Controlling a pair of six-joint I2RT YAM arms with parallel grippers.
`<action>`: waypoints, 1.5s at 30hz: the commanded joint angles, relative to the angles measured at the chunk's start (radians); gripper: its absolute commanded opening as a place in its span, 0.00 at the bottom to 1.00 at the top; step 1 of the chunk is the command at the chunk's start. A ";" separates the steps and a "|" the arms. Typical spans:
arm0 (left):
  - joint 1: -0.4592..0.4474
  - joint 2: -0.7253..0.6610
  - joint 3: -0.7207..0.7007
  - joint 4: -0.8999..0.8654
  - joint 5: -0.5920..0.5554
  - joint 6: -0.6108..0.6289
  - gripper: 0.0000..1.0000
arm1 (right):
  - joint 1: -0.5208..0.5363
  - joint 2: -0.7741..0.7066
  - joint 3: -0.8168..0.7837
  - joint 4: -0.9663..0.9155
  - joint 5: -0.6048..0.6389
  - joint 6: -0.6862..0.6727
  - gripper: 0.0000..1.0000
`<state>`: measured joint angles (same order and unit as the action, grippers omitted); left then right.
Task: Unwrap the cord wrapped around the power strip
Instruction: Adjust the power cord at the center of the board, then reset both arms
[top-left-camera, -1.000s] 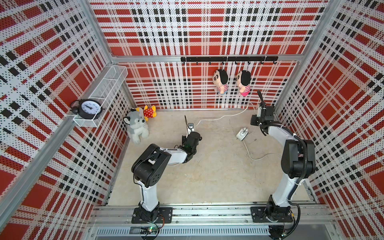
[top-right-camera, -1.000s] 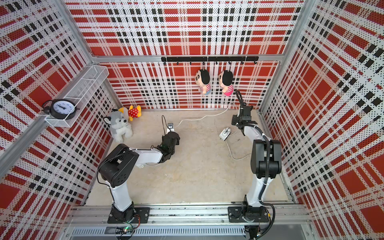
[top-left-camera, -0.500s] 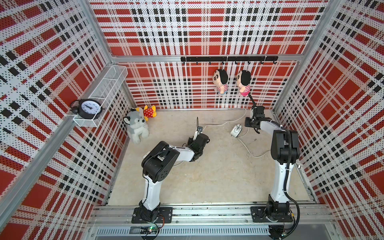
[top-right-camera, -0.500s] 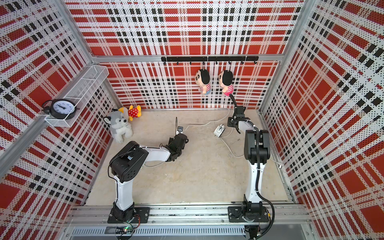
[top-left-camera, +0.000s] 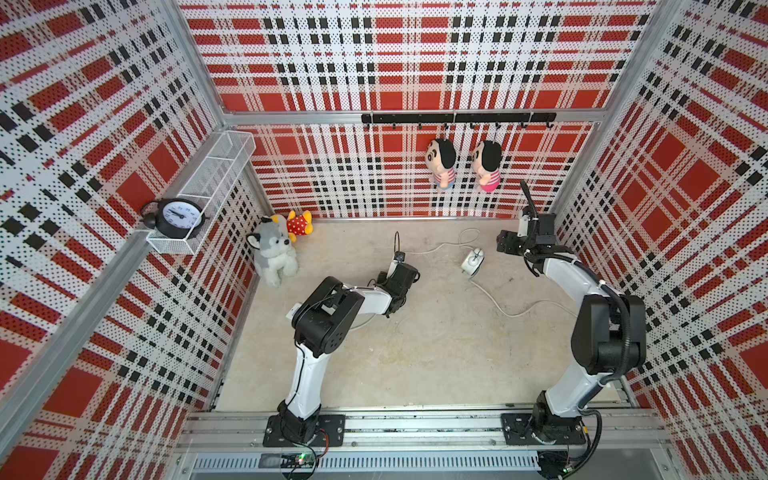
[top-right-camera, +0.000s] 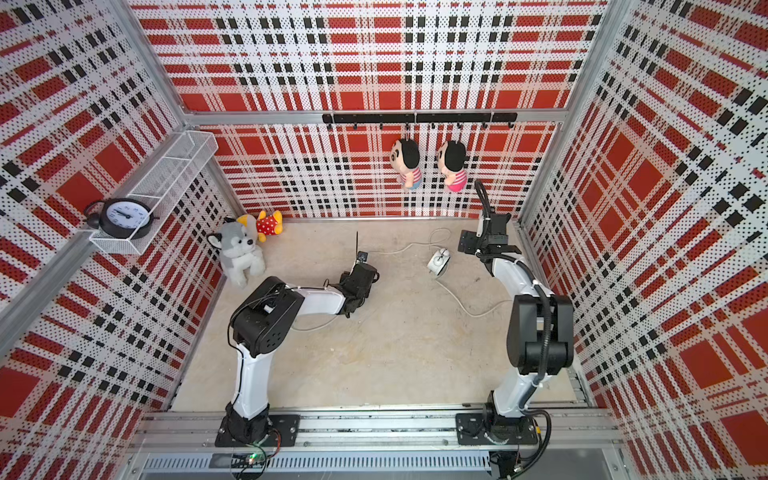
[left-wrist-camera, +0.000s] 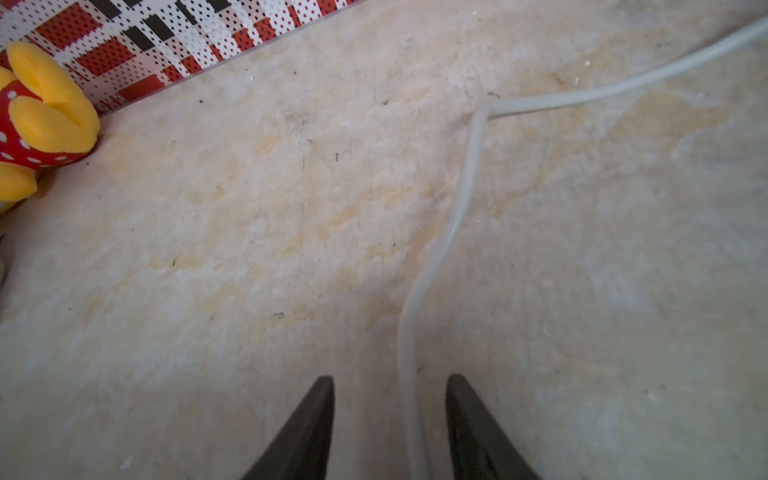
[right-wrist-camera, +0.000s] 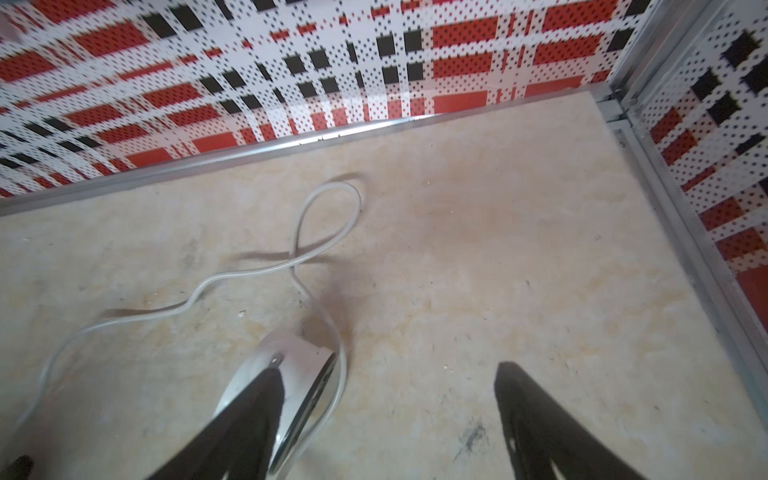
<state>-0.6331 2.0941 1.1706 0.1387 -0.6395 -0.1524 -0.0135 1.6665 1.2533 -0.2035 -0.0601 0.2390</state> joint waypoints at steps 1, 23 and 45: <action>-0.018 -0.012 0.000 0.001 0.003 0.009 0.61 | -0.005 -0.102 -0.112 -0.006 0.027 0.049 0.84; 0.091 -0.793 -0.655 0.559 -0.147 -0.038 0.98 | -0.035 -0.525 -0.848 0.600 0.217 -0.024 0.85; 0.467 -0.730 -0.981 1.087 -0.038 0.096 0.98 | 0.012 -0.409 -0.966 0.914 0.095 -0.091 0.80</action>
<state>-0.1795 1.3056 0.2054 1.0634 -0.7383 -0.1043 -0.0204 1.3128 0.3008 0.7536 0.0284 0.1715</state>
